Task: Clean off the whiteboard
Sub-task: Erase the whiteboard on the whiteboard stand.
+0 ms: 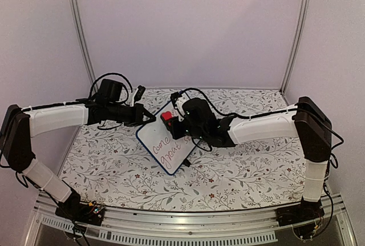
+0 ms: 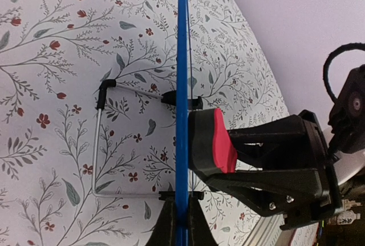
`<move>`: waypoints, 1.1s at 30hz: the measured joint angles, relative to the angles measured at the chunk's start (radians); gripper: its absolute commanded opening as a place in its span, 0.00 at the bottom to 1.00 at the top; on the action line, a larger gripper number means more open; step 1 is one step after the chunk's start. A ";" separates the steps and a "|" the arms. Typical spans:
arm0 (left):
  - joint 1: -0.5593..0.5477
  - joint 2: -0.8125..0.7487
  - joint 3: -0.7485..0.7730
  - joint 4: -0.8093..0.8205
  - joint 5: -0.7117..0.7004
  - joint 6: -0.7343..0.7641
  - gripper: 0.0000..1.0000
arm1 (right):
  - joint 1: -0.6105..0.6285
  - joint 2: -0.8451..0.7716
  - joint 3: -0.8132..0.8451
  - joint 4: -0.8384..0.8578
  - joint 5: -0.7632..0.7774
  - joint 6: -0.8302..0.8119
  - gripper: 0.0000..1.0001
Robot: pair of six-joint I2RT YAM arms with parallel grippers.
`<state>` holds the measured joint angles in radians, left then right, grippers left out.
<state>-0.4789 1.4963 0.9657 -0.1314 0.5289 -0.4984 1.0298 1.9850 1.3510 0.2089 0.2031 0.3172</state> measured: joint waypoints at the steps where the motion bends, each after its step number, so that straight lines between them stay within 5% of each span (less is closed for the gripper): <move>1: 0.000 0.000 0.000 -0.001 0.000 0.000 0.00 | 0.001 0.000 -0.004 0.003 0.000 0.000 0.23; 33: 0.000 0.000 0.000 0.000 0.002 0.000 0.00 | 0.018 -0.047 -0.128 0.031 0.023 0.009 0.23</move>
<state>-0.4789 1.4963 0.9657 -0.1310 0.5312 -0.4988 1.0473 1.9381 1.2232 0.2401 0.2260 0.3260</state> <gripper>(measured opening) 0.026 0.274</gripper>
